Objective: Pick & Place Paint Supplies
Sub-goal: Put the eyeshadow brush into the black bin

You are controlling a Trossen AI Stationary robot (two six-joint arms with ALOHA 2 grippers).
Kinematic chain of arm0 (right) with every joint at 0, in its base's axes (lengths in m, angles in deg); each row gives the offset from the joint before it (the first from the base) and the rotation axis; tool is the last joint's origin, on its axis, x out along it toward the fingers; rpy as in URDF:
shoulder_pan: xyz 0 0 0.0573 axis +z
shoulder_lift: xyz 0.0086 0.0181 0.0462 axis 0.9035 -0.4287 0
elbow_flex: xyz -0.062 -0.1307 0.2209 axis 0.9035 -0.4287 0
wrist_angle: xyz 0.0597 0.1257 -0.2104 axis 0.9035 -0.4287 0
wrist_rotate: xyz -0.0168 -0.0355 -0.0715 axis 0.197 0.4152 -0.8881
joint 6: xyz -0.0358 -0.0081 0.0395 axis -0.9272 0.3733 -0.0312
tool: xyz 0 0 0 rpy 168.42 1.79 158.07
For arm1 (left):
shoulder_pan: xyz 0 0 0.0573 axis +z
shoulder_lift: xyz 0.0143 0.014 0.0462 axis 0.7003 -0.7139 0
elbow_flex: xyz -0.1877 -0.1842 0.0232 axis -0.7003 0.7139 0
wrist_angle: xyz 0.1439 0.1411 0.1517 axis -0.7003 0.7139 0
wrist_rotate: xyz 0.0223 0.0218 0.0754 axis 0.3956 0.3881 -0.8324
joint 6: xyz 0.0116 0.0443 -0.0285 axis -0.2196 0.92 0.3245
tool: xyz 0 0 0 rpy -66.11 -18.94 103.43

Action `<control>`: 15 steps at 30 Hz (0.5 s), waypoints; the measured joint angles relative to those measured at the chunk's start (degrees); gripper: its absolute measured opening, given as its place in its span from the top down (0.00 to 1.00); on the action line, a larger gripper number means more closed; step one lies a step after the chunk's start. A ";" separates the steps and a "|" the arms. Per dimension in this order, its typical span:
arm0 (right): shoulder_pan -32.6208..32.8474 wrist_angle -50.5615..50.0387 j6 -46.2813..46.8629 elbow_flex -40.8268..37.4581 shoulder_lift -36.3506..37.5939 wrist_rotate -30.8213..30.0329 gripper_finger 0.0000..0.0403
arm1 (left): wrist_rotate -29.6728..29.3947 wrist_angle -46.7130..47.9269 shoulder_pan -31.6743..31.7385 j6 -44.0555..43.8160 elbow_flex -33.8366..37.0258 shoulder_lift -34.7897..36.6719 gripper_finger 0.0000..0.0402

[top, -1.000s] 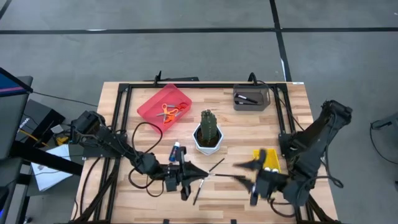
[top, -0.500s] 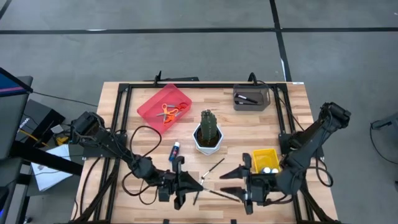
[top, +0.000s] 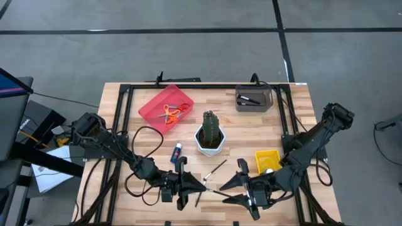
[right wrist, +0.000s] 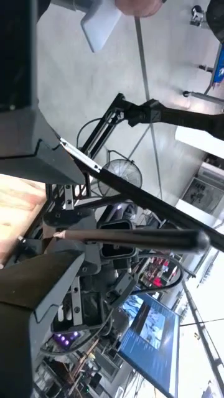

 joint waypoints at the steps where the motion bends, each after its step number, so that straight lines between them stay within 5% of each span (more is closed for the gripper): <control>1: -0.01 0.03 0.00 0.00 0.00 0.13 0.56 | -0.01 0.03 0.00 -0.02 0.00 0.00 1.00; 15: 0.06 1.17 -0.46 0.00 0.00 1.53 0.56 | 0.09 2.60 1.07 -1.75 0.02 0.02 1.00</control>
